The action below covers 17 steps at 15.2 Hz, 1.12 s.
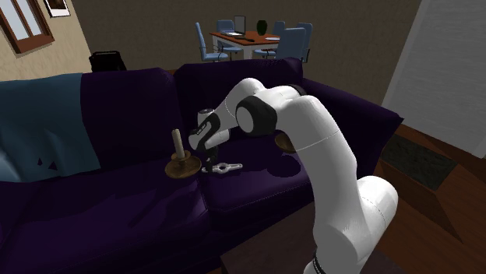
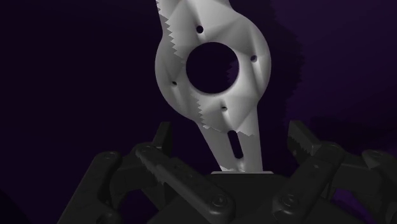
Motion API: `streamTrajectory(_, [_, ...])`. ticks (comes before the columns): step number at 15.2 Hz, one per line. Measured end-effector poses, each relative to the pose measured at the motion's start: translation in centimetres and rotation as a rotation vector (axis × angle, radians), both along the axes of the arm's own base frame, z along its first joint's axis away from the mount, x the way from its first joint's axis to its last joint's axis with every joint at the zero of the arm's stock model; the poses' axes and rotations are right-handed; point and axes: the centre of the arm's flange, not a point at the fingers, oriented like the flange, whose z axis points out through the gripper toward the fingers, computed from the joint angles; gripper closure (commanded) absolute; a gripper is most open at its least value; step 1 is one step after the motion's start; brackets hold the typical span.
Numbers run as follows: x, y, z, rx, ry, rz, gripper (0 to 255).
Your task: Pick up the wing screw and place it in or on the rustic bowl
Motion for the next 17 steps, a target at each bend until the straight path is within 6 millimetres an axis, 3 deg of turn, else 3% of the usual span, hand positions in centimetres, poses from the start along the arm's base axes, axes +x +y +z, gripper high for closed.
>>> streamTrajectory(1, [0.0,0.0,0.0,0.000,0.000,0.000,0])
streamTrajectory(2, [0.0,0.0,0.0,0.000,0.000,0.000,255])
streamTrajectory(12, [0.1,0.2,0.3,0.003,-0.002,0.003,255])
streamTrajectory(17, [0.0,-0.1,2.1,0.000,0.000,0.000,255])
